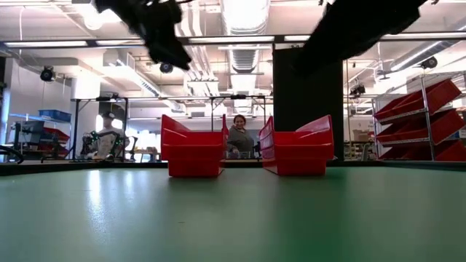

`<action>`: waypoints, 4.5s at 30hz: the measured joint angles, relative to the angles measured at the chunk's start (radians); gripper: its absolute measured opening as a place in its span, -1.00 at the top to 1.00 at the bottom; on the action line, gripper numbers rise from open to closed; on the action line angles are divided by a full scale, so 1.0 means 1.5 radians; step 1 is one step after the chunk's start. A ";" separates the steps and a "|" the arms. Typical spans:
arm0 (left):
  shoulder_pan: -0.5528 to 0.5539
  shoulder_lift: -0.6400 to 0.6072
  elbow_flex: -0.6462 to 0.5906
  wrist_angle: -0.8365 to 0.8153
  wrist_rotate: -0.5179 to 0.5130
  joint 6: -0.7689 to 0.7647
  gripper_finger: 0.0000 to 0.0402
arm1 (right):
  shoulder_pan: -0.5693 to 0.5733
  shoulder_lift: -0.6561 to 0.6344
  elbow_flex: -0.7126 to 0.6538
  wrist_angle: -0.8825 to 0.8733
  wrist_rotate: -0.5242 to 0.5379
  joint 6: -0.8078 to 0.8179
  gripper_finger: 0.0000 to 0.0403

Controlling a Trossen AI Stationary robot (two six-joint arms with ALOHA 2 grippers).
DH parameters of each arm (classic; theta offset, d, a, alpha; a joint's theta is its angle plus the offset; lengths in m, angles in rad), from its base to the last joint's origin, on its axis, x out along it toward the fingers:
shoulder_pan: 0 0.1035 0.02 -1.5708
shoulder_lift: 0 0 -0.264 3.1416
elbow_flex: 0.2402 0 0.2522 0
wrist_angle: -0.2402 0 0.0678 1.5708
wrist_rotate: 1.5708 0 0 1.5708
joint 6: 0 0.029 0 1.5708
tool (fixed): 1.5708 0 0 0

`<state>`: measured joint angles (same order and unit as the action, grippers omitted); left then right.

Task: Sort batteries
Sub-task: Return to Home Position

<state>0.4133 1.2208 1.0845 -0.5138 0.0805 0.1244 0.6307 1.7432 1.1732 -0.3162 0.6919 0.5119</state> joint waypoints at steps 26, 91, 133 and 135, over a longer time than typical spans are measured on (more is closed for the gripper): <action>-0.329 -0.332 -0.517 0.359 -0.138 -0.270 -0.21 | -0.217 0.001 0.016 0.098 -0.119 -0.263 0.04; -0.467 -0.197 -0.545 0.596 -0.324 -0.264 -0.21 | -0.315 -0.050 0.095 0.106 -0.219 -0.410 0.04; -0.467 -0.640 -0.653 0.470 -0.405 -0.129 -0.21 | -0.275 -0.812 -0.661 0.437 -0.295 -0.284 0.16; -0.467 -0.646 -0.666 0.479 -0.425 -0.124 -0.21 | -0.275 -0.813 -0.696 0.479 -0.305 -0.271 0.22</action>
<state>-0.2871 0.2512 0.0853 0.2046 -0.5573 -0.0615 0.2176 0.5236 0.1295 0.4022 0.2351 0.1059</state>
